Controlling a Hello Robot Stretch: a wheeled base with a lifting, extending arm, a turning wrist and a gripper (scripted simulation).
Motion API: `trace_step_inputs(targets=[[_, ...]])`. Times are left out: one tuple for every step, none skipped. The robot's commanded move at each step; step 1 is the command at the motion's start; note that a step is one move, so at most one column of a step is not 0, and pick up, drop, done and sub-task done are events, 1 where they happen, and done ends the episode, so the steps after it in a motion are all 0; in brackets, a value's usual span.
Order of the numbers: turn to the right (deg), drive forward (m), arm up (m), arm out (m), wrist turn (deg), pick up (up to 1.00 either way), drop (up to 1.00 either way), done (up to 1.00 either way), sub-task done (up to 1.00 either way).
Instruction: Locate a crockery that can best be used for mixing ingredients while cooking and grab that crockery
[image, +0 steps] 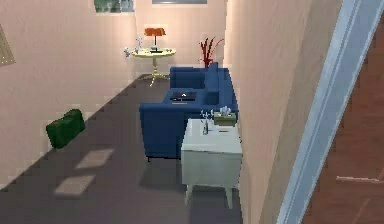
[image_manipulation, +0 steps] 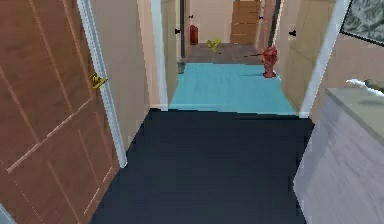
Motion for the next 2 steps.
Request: trace_step_inputs(targets=[[0.0, 0.25, 0.00, 0.00, 0.0, 0.00, 0.00, 0.00, 0.00], [-36.0, 0.00, 0.00, 0.00, 0.0, 0.00, 0.00, 0.00, 0.00]])
